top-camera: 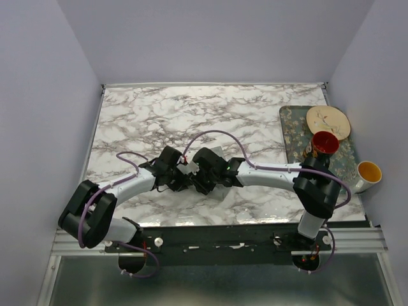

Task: Fold the napkin, place the utensils inside, and roll it up
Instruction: Roll the napkin with the utensil

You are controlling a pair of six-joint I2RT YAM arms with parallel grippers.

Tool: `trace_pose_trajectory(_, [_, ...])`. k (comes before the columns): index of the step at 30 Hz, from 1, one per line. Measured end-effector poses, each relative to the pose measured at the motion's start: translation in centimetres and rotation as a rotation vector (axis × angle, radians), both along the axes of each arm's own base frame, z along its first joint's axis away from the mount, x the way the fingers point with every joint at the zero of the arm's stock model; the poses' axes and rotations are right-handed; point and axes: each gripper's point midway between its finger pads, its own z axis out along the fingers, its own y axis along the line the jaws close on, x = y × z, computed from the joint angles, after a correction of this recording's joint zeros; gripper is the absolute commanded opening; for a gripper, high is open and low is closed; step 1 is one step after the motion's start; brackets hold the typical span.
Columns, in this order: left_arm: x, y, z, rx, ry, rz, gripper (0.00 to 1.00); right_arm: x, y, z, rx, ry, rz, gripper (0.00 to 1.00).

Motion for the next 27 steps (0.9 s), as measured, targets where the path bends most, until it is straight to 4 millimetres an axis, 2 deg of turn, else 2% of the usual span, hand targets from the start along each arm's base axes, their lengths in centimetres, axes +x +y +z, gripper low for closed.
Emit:
trace_pose_trajectory(4, [0.0,0.0,0.0,0.0,0.0,0.0,0.03,-0.4,-0.1,-0.7,-0.009,-0.001,0.015,0.47])
trace_pose_trajectory(7, [0.1,0.1,0.0,-0.003,0.003,0.004,0.03,-0.7,0.2,-1.3,-0.012,0.002,0.025,0.55])
trace_pose_trajectory(12, [0.2,0.2,0.1,-0.011,0.009,0.01,0.04,-0.6,0.7,-2.1,0.005,-0.01,0.022,0.56])
trace_pose_trajectory(14, [0.2,0.2,0.1,-0.017,0.014,0.013,0.04,-0.3,0.8,-2.4,0.003,-0.019,0.014,0.5])
trace_pose_trajectory(16, [0.2,0.3,0.2,-0.028,0.015,0.014,0.05,0.2,0.7,-3.2,-0.014,-0.036,-0.002,0.38])
trace_pose_trajectory(18, [0.1,0.5,0.3,-0.038,0.014,0.022,0.06,0.9,0.7,-3.3,-0.022,-0.067,-0.023,0.33])
trace_pose_trajectory(21, [0.1,1.0,0.5,-0.053,0.006,0.036,0.34,1.5,0.8,-3.3,-0.023,-0.101,-0.042,0.25])
trace_pose_trajectory(22, [0.1,1.1,0.5,-0.054,0.005,0.04,0.49,1.5,1.0,-3.2,-0.019,-0.106,-0.04,0.2])
trace_pose_trajectory(25, [0.1,1.8,1.1,-0.045,-0.021,0.024,0.62,1.2,1.5,-3.1,0.005,-0.085,-0.017,0.1])
trace_pose_trajectory(27, [0.2,2.3,2.0,-0.027,-0.062,-0.006,0.63,0.9,1.7,-3.1,0.026,-0.038,0.002,0.07])
